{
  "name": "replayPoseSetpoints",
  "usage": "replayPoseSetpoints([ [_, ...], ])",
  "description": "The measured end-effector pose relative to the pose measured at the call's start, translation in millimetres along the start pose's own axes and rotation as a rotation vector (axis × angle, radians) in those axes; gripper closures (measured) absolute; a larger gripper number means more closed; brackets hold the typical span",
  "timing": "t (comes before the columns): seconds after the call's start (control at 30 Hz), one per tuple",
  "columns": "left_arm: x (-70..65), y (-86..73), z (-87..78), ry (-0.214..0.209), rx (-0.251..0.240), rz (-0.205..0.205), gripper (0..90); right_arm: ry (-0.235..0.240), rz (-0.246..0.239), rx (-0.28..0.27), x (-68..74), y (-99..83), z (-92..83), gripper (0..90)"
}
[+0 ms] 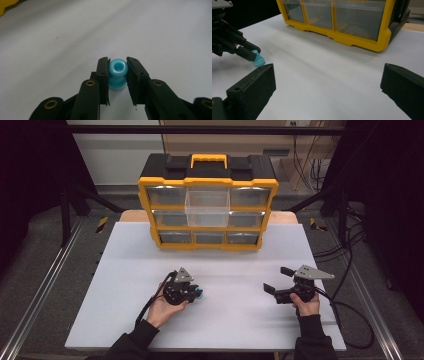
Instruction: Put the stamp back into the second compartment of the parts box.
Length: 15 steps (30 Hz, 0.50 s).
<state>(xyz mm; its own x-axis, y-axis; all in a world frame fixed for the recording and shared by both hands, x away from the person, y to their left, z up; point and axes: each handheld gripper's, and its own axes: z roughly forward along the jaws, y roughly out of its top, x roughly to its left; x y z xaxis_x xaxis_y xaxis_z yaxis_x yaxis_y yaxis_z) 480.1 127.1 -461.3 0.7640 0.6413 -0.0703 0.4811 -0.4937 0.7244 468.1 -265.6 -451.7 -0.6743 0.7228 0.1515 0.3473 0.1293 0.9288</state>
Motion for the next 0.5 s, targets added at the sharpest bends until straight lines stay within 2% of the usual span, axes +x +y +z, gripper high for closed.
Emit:
replayPoseSetpoints([
  [0.2,1.4,1.3,-6.2,-0.004,-0.031,-0.005,72.2,-0.001,0.0,0.004,0.0,-0.3,0.5,0.4],
  [0.5,2.8,2.5,-12.0,-0.014,-0.039,-0.01,72.2,-0.002,0.001,0.009,0.2,-0.6,1.1,0.5],
])
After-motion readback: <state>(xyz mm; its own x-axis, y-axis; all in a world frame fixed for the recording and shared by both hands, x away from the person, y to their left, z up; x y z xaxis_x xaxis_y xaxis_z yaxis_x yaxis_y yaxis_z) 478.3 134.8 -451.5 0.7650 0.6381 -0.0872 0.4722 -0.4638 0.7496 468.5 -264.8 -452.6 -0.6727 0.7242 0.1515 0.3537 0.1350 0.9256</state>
